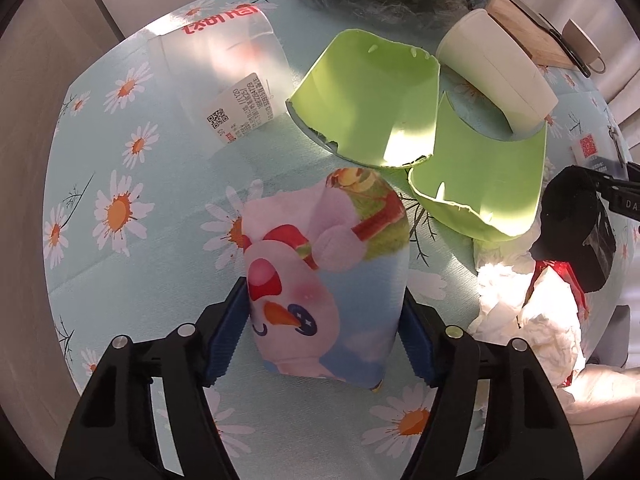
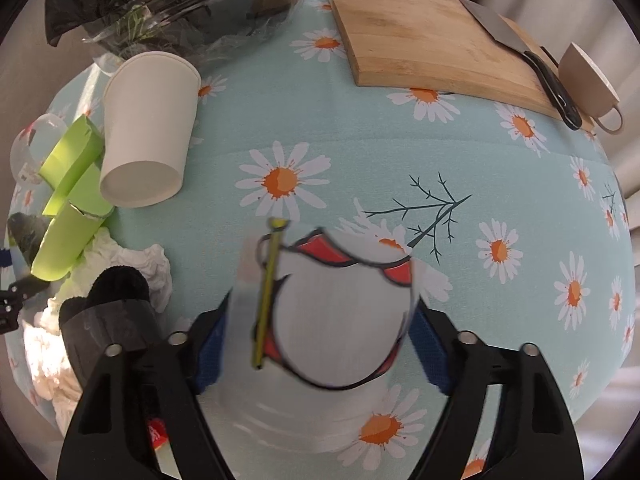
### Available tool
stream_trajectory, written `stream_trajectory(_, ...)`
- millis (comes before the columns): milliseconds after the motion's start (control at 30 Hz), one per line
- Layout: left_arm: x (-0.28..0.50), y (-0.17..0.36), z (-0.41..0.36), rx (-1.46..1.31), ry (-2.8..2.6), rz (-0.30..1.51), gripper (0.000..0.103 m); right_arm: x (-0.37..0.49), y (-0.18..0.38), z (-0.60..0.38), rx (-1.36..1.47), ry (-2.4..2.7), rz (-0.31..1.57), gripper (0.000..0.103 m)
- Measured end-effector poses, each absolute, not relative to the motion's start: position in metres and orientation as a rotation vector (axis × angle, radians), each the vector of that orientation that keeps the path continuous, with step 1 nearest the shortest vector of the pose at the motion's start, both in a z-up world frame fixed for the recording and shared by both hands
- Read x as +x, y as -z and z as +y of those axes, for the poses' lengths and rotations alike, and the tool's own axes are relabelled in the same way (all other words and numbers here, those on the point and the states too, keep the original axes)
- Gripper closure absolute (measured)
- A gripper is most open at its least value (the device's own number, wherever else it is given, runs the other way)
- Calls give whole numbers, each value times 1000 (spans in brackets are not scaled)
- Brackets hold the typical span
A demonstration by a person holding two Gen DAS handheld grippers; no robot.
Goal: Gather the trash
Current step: 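Close the right tool on the clear cup while the left tool closes on the pink cup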
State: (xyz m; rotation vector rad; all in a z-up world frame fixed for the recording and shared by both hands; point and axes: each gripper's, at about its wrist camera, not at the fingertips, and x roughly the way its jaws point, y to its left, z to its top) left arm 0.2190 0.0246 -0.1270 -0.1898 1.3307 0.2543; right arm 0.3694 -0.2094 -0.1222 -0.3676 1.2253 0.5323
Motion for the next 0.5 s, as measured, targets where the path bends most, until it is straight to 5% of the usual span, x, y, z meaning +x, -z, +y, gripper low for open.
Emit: stream_trajectory(500, 203, 97, 4, -343, -141, 1304, 37, 356, 68, -237, -296, -658, 1189, 47)
